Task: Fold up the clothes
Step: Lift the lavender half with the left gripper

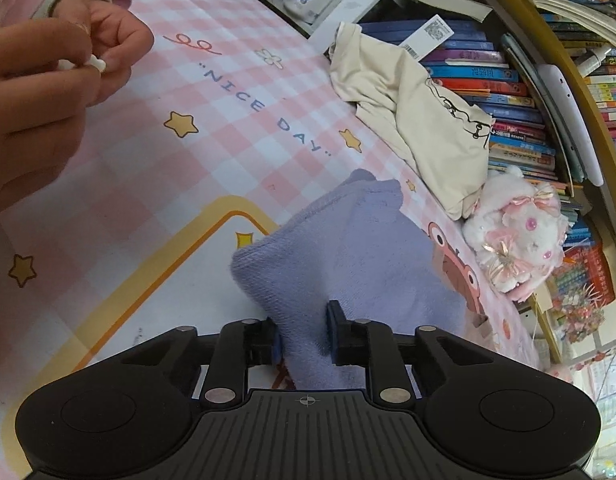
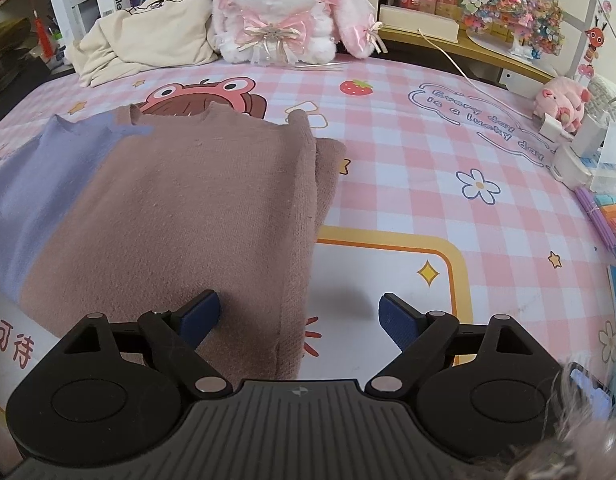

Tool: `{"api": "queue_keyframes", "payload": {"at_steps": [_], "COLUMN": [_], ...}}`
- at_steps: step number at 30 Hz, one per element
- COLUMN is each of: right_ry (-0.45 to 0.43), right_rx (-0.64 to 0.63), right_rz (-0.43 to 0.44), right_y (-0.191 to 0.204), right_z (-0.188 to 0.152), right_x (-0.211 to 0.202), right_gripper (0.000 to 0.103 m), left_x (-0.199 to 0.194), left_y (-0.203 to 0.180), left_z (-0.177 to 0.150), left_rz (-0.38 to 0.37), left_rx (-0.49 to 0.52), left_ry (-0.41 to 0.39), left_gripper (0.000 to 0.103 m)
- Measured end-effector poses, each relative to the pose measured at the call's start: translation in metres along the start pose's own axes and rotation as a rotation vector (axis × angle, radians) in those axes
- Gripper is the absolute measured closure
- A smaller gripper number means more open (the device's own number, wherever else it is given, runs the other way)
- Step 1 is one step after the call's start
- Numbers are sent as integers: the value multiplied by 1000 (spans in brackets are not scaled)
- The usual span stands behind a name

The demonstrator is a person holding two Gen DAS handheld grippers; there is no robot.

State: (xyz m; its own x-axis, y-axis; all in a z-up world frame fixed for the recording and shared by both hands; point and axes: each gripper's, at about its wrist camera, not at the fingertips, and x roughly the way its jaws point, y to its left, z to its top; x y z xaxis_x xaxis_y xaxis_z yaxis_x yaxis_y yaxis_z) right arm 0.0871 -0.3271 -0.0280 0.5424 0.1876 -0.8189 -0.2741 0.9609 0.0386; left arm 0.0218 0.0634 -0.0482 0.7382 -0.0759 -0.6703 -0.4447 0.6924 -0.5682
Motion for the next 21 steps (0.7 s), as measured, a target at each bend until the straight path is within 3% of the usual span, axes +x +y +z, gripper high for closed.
{"api": "queue_keyframes", "payload": {"at_steps": [6, 10, 21], "right_ry": [4, 2, 3], "right_rx": [-16, -23, -30], "right_rz": [16, 21, 18], "right_y": [7, 12, 15], "right_z": [0, -1, 0], "right_x": [1, 1, 1], "right_gripper": [18, 18, 18], "left_x": [-5, -5, -1], "left_y": [5, 15, 22], "left_z": [1, 2, 4], "left_rz": [18, 7, -14], "left_rx": [10, -37, -89], "left_ry": [-8, -3, -2], "left_gripper": [86, 80, 80]}}
